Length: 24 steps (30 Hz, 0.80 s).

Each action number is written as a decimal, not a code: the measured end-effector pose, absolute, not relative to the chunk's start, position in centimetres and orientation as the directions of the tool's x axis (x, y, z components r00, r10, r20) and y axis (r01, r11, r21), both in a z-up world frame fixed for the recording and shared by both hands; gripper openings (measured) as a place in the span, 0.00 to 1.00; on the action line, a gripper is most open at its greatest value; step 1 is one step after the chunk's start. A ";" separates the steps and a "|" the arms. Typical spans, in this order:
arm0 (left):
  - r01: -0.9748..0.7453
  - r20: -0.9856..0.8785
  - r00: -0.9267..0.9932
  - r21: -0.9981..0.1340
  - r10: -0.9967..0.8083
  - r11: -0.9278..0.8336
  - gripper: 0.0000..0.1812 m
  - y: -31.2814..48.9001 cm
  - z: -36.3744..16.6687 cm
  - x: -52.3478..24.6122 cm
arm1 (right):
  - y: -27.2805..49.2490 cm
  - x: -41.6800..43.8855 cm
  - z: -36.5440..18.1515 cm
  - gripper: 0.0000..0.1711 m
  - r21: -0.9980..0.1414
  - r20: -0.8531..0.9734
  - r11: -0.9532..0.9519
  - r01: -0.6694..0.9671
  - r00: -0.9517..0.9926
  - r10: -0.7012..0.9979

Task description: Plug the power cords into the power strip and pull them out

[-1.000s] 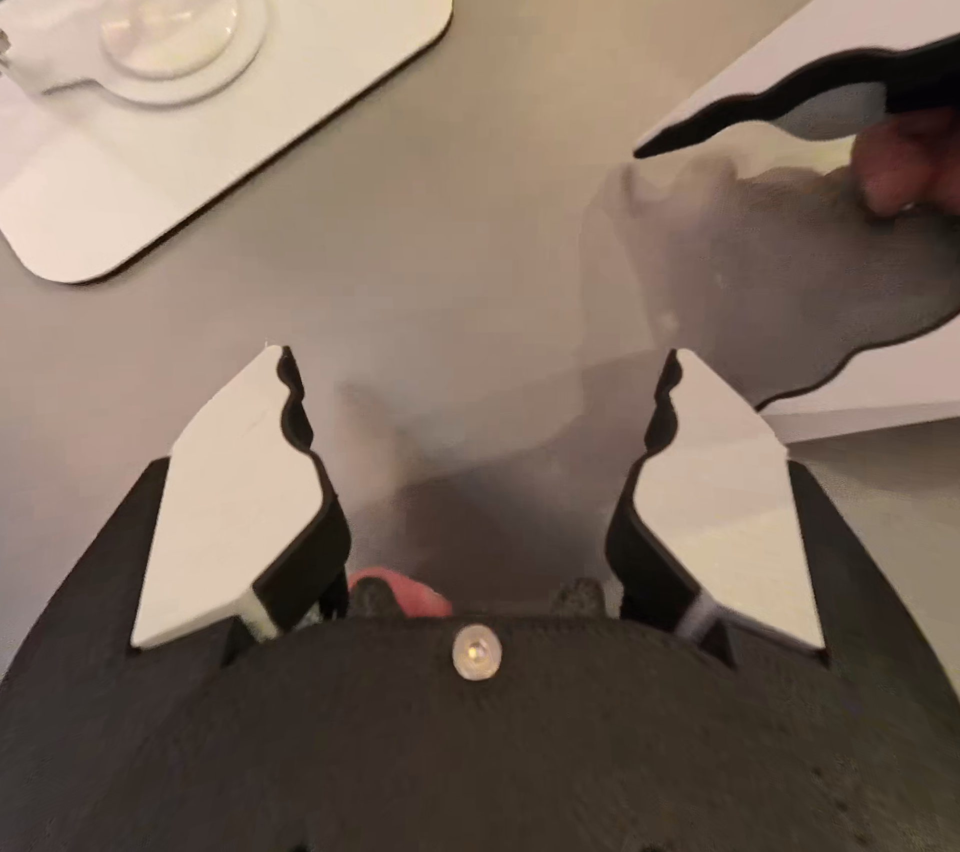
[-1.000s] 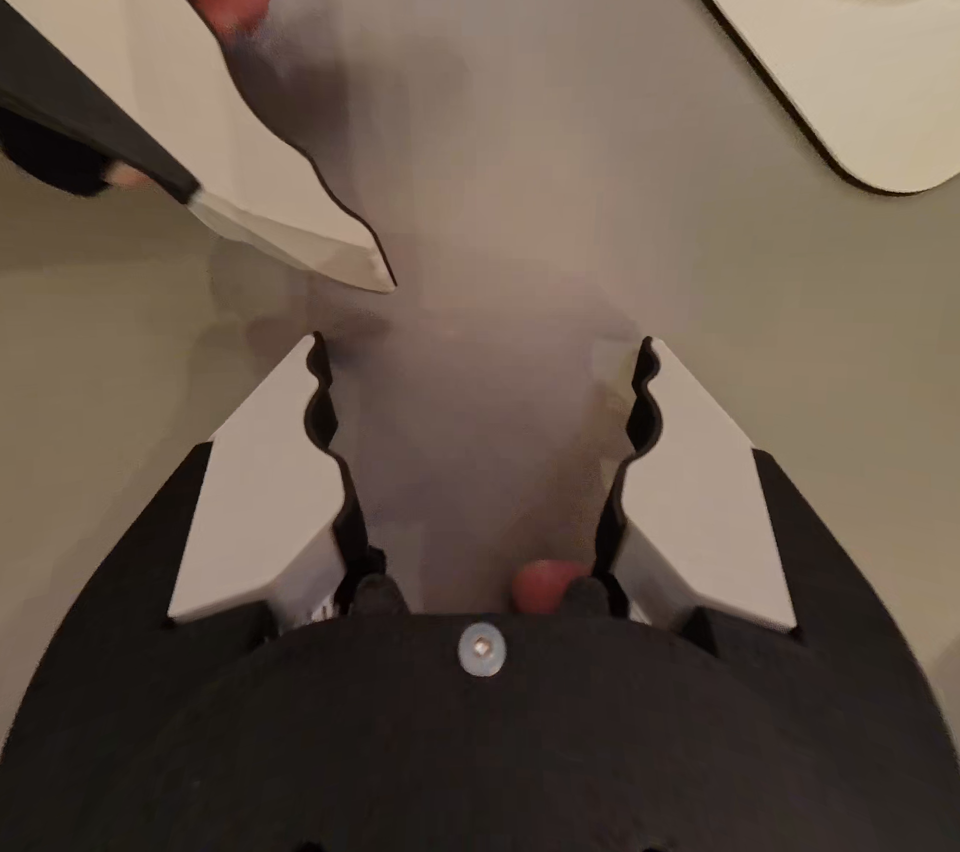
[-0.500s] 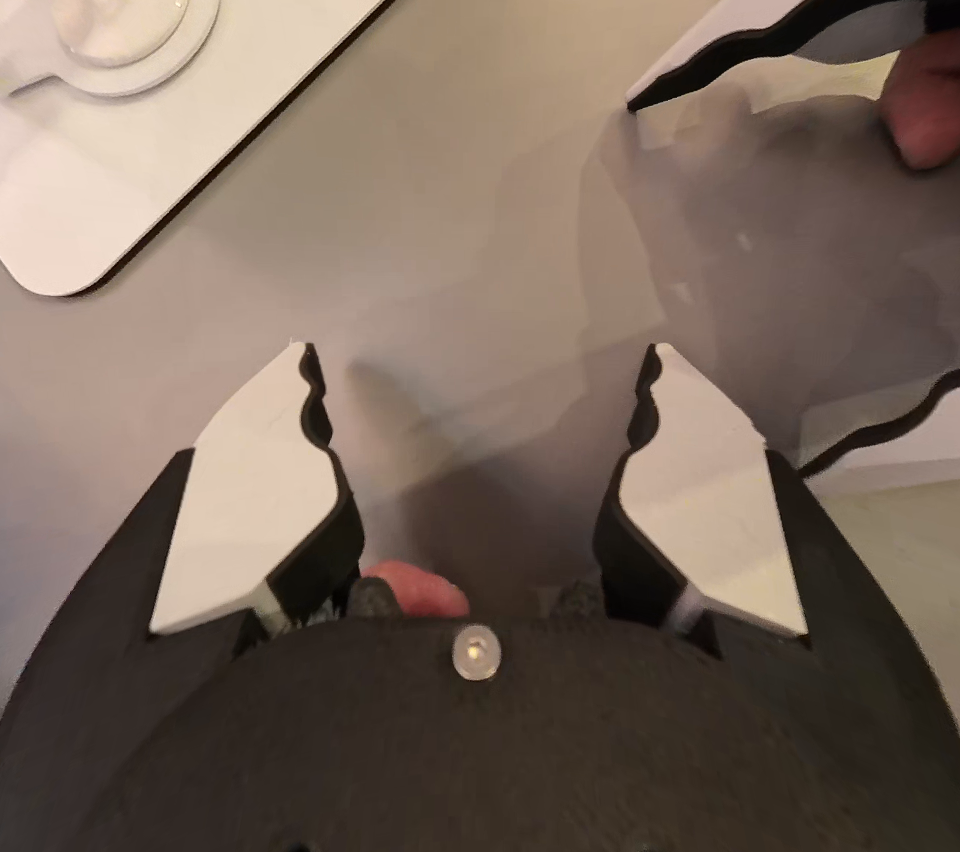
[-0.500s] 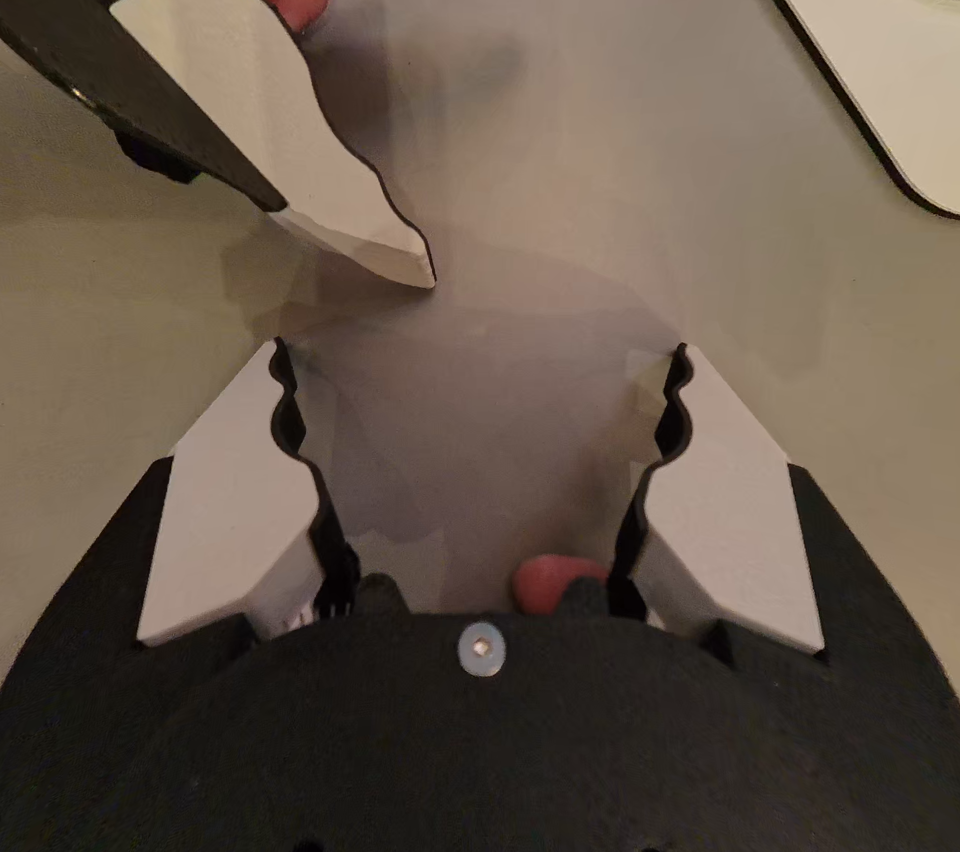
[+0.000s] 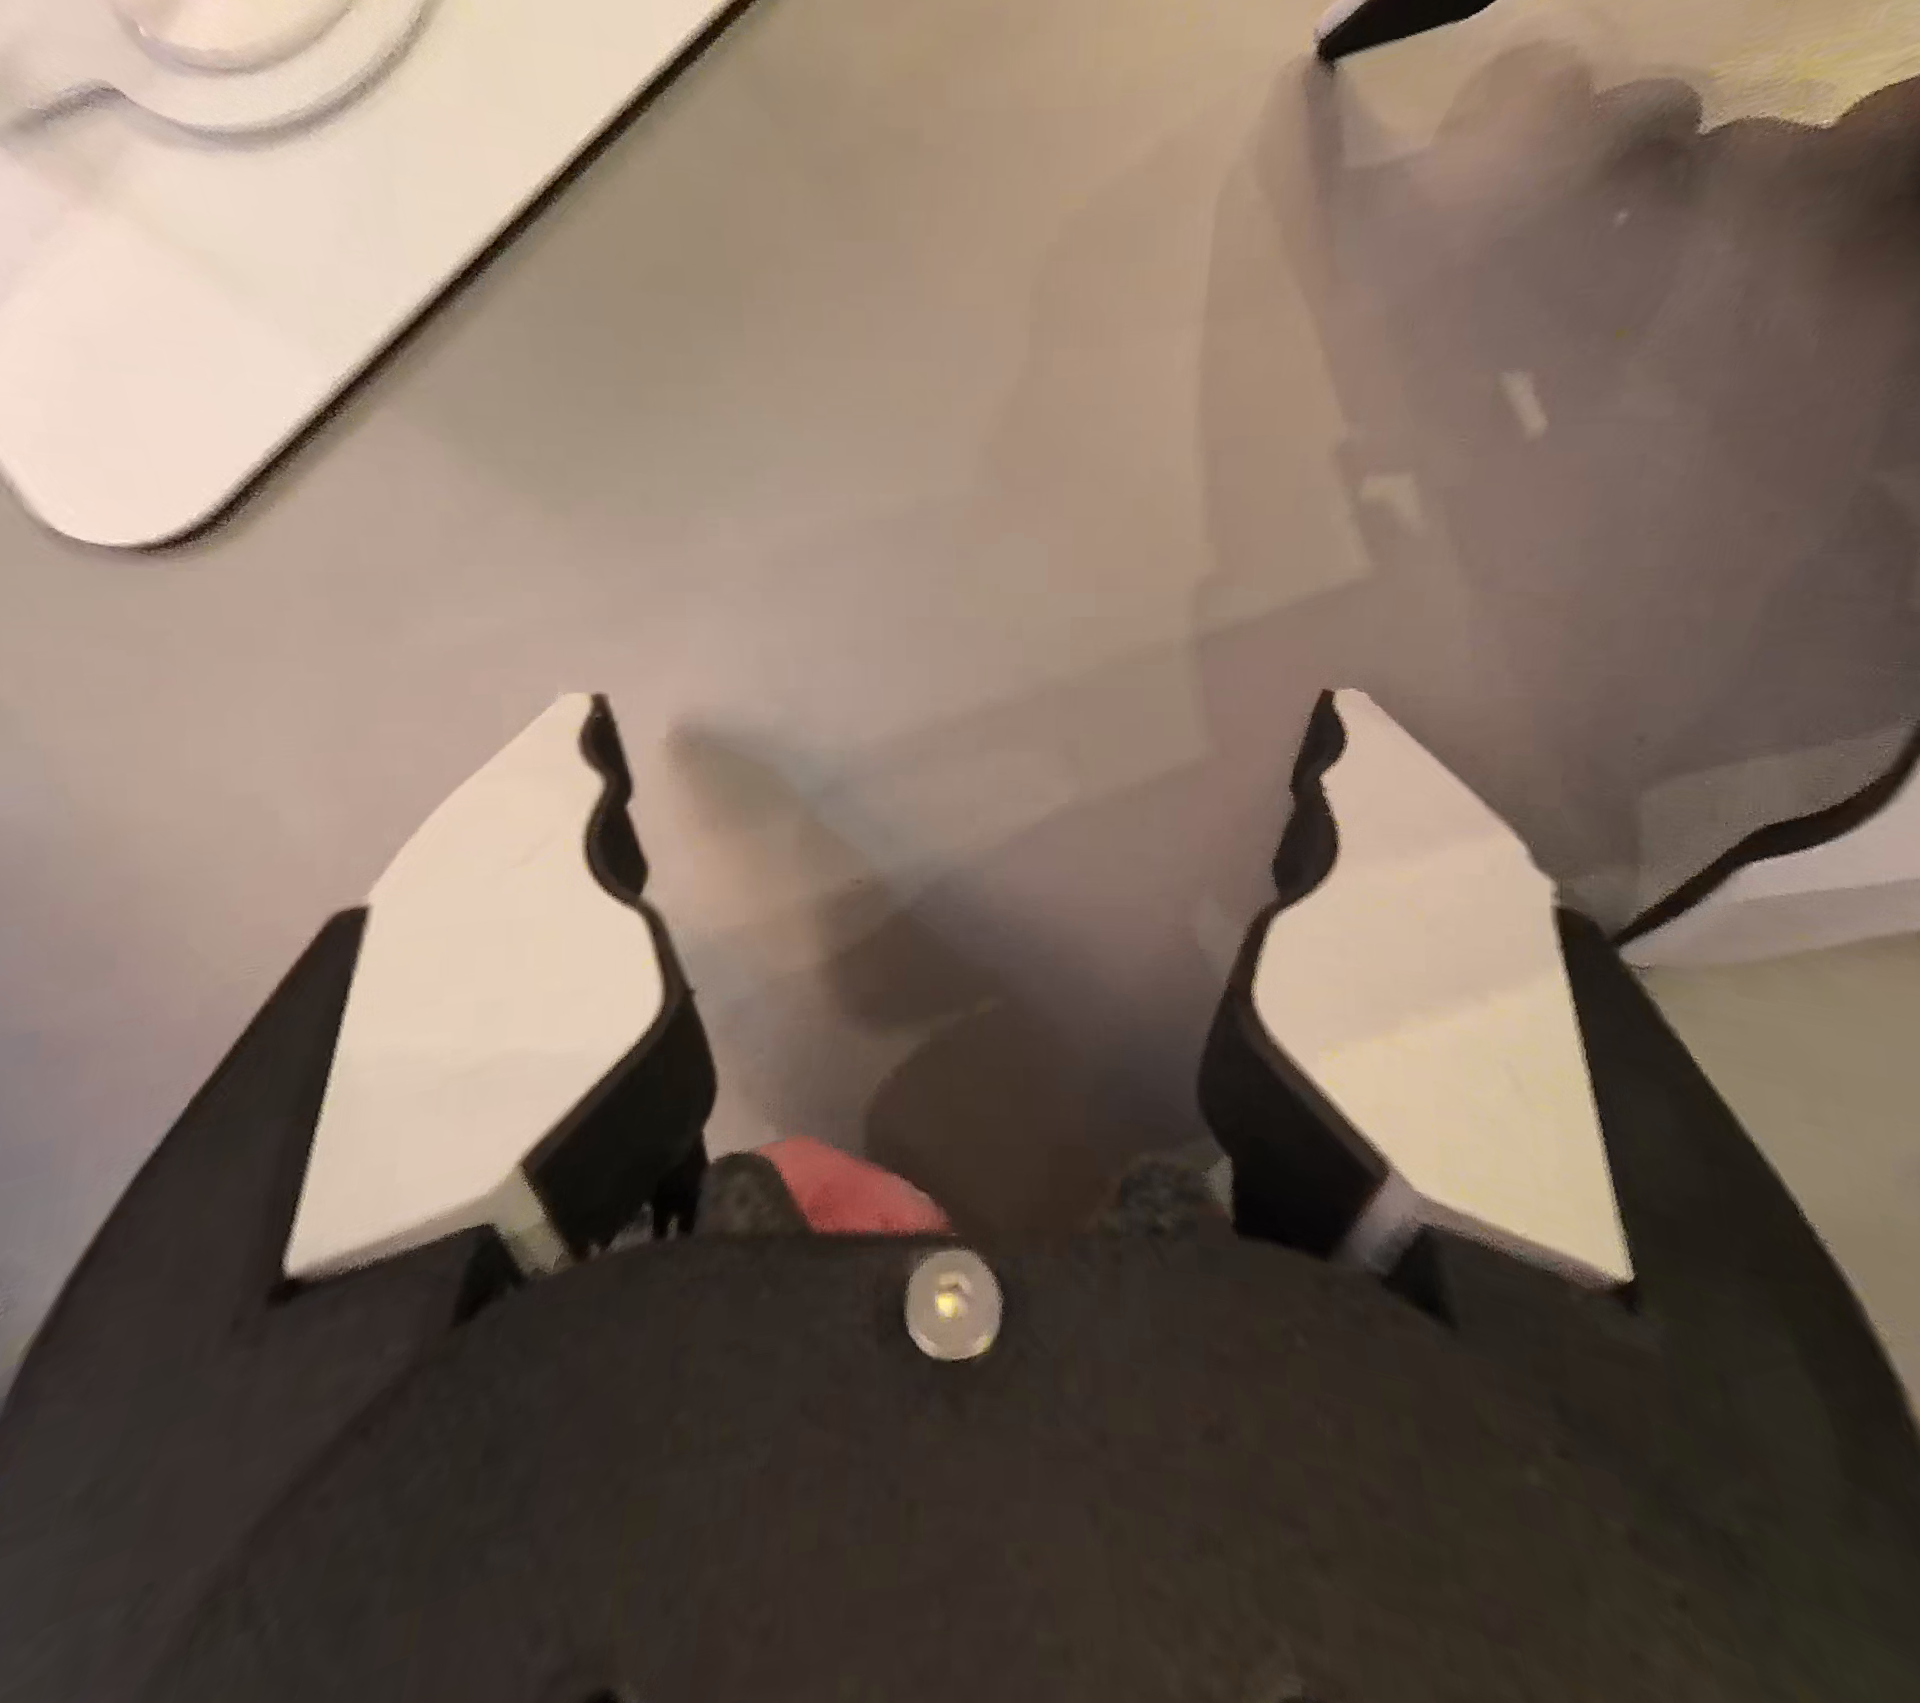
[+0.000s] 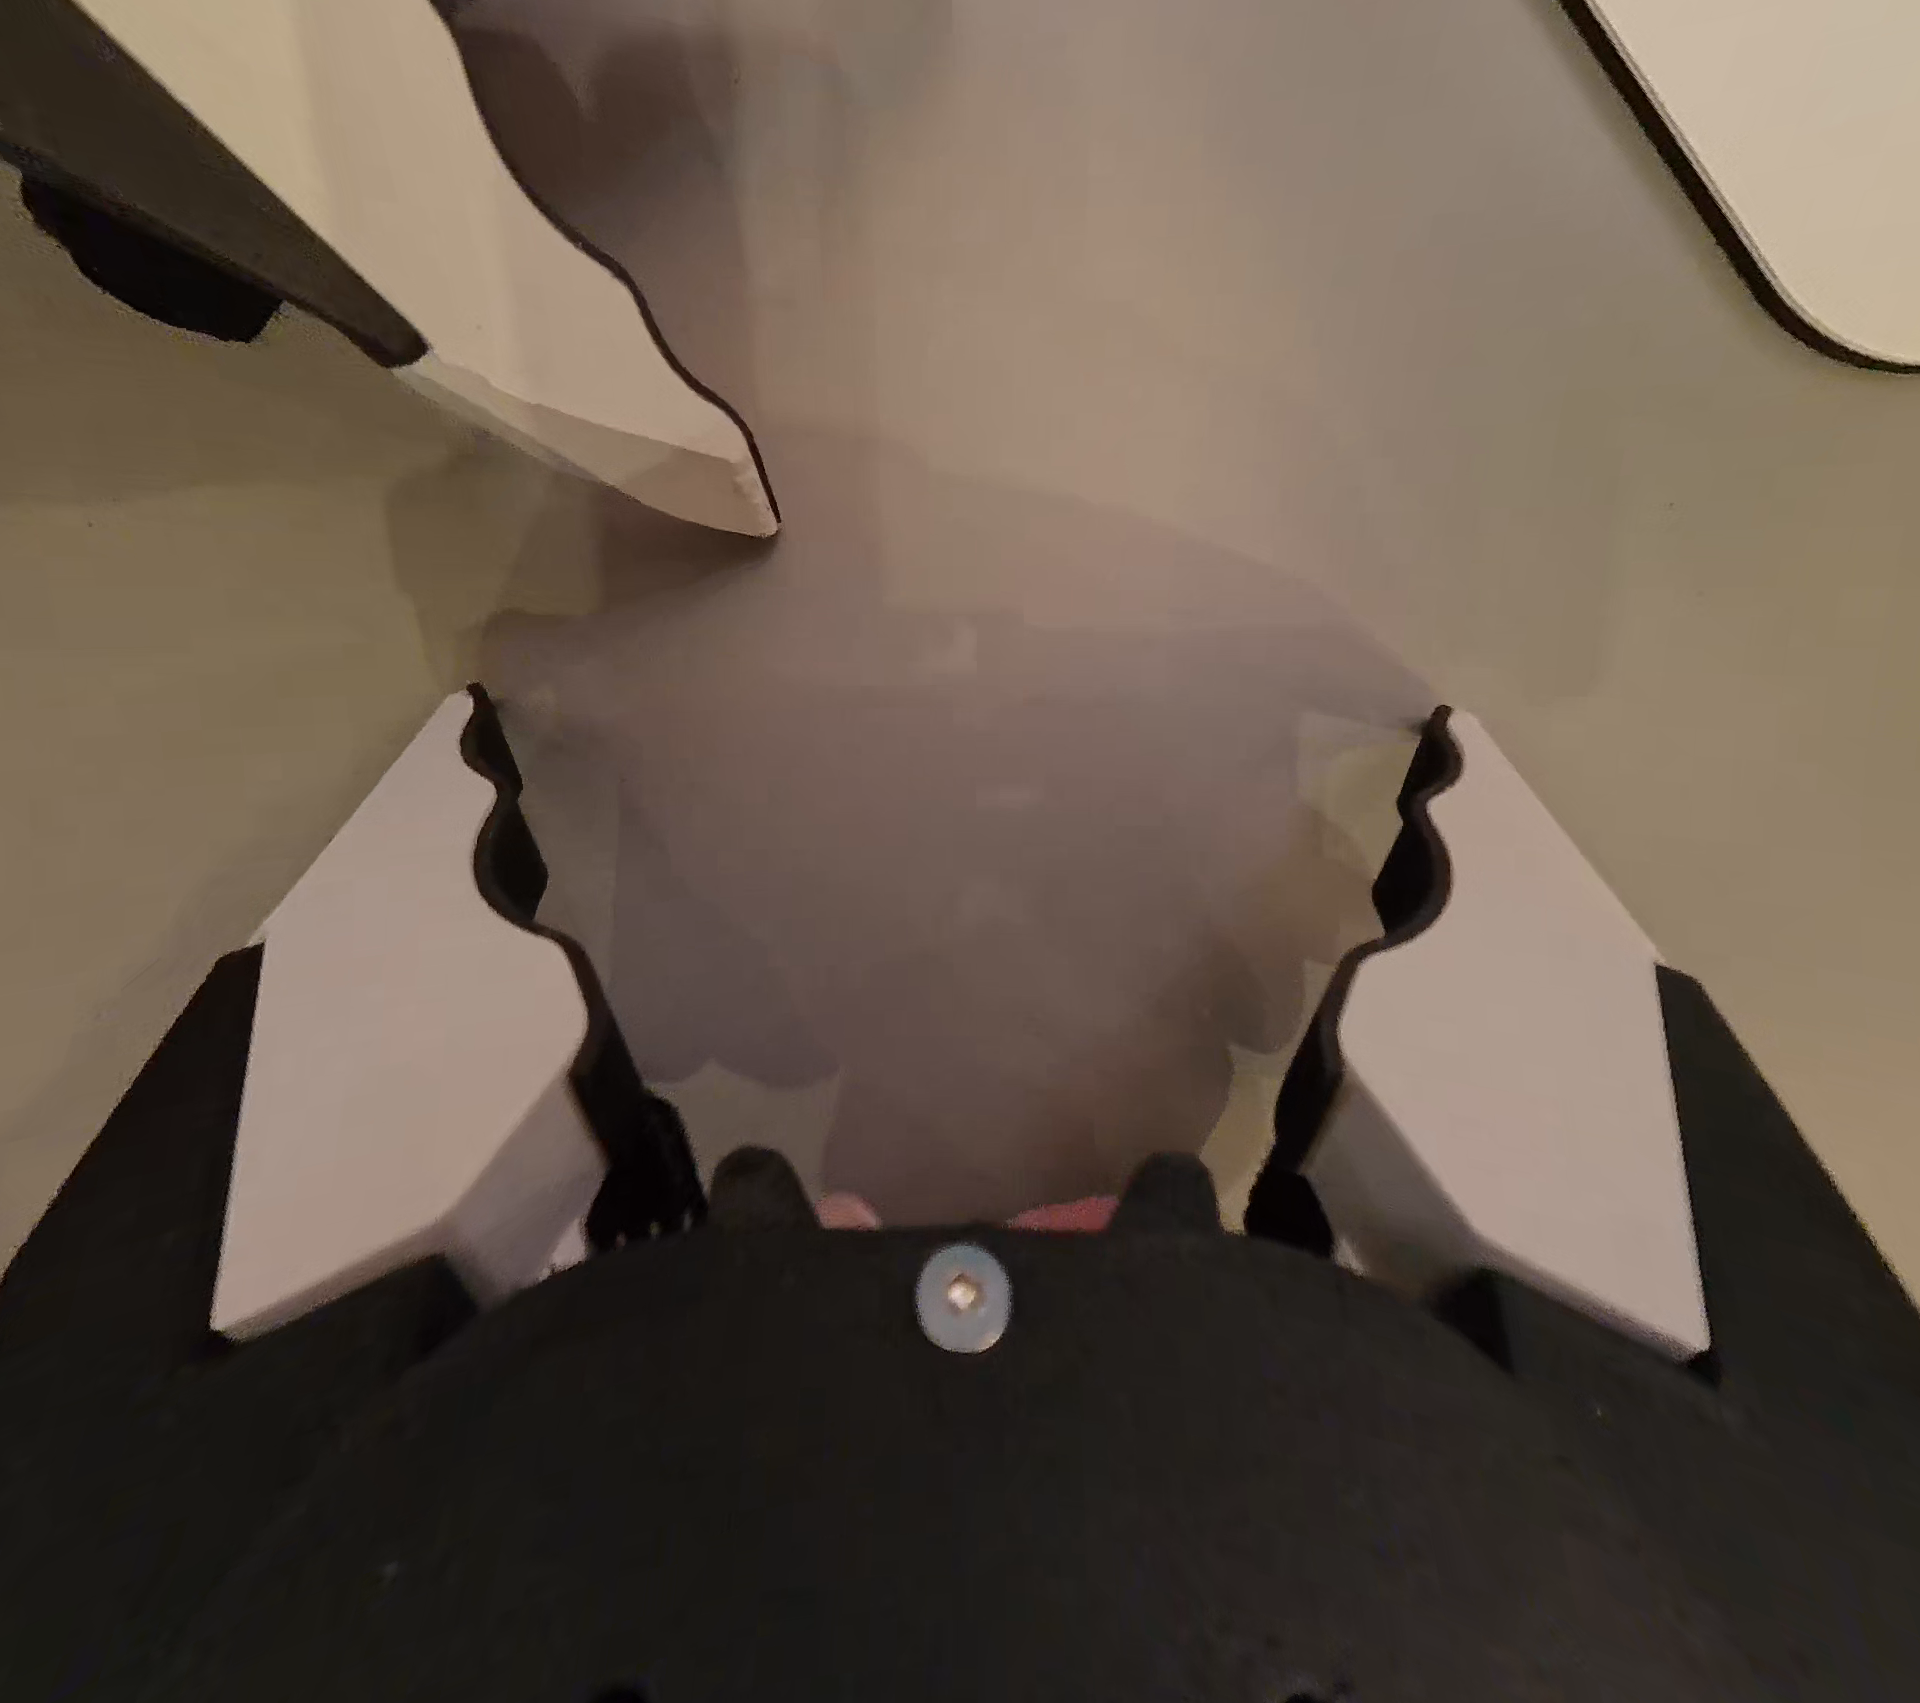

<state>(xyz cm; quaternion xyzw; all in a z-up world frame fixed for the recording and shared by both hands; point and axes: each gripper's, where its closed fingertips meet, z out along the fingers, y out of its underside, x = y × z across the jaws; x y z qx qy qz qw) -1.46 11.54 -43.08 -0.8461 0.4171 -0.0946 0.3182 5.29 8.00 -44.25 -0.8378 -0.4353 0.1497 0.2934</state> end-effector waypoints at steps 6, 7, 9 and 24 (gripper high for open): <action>-0.616 -0.079 0.652 -0.635 -0.754 -0.466 0.62 11.9 -43.2 -1.4 | 8.6 5.1 -44.2 0.93 -0.644 0.007 -0.461 0.611 0.607 0.794; -0.615 -0.077 0.654 -0.633 -0.753 -0.470 0.62 11.9 -43.2 -1.4 | 8.8 4.9 -44.1 0.93 -0.662 0.008 -0.454 0.596 0.611 0.791; -0.611 -0.082 0.668 -0.627 -0.740 -0.483 0.66 12.1 -43.2 -1.4 | 9.1 4.7 -44.1 0.93 -0.676 0.008 -0.462 0.574 0.632 0.775; -0.627 -0.035 0.660 -0.576 -0.751 -0.524 0.75 11.0 -43.8 -0.9 | 8.5 2.8 -41.7 0.93 -0.741 -0.053 -0.468 0.482 0.652 0.756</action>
